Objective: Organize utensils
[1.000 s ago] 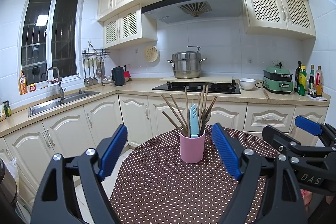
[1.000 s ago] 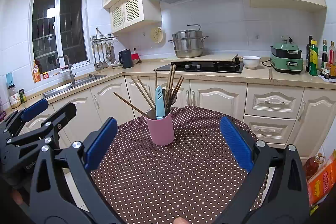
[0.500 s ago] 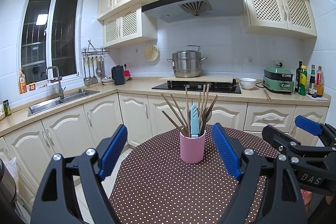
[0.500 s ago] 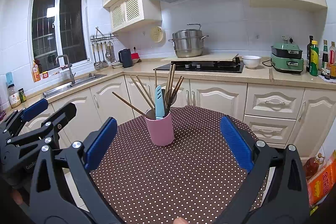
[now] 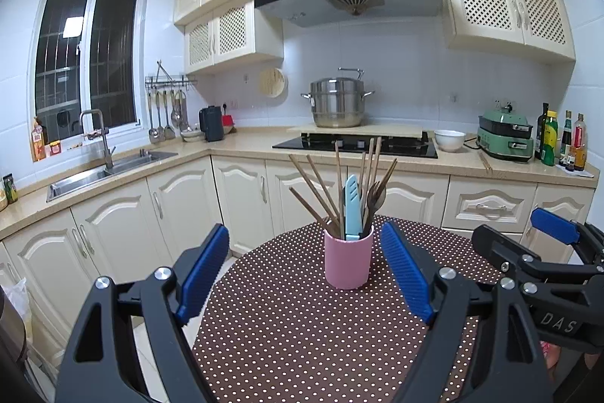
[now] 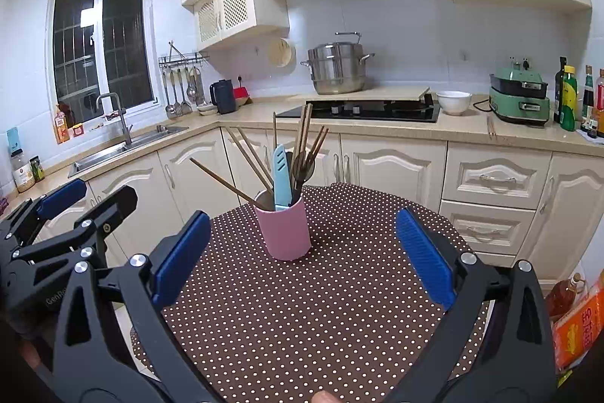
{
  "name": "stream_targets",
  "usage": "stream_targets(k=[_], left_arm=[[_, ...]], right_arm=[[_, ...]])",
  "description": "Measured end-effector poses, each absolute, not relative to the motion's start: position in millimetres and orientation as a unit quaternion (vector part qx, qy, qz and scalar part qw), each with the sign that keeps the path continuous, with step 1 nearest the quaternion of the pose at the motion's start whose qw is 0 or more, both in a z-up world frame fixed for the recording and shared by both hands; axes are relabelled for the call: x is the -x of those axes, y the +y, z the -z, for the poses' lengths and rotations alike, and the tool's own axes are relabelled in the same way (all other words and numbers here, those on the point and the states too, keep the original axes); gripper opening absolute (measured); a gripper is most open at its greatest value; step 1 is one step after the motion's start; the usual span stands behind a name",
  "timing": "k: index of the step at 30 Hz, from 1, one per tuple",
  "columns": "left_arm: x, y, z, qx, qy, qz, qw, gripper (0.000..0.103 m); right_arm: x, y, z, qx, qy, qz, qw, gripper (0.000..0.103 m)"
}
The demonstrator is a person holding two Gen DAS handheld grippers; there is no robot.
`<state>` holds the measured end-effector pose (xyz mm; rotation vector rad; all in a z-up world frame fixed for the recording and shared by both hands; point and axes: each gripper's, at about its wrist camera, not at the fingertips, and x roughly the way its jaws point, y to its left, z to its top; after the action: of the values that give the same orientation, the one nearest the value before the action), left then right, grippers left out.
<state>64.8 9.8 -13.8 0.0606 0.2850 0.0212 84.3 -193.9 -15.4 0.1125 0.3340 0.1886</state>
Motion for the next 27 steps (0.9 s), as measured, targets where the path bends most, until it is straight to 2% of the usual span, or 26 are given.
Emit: stream_targets(k=[8, 18, 24, 27], left_arm=[[-112, 8, 41, -0.03, 0.196, -0.01, 0.98, 0.081], [-220, 20, 131, -0.04, 0.385, -0.032, 0.922, 0.081], [-267, 38, 177, -0.025, 0.456, -0.045, 0.889, 0.081], [-277, 43, 190, -0.017, 0.467, -0.055, 0.883, 0.081]], right_arm=[[-122, -194, 38, -0.055, 0.207, -0.093, 0.972, 0.096], [-227, -201, 115, 0.027, 0.385, -0.052, 0.921, 0.096], [-275, -225, 155, 0.041, 0.447, -0.024, 0.893, 0.096], [-290, -232, 171, 0.048, 0.467, -0.016, 0.883, 0.096]])
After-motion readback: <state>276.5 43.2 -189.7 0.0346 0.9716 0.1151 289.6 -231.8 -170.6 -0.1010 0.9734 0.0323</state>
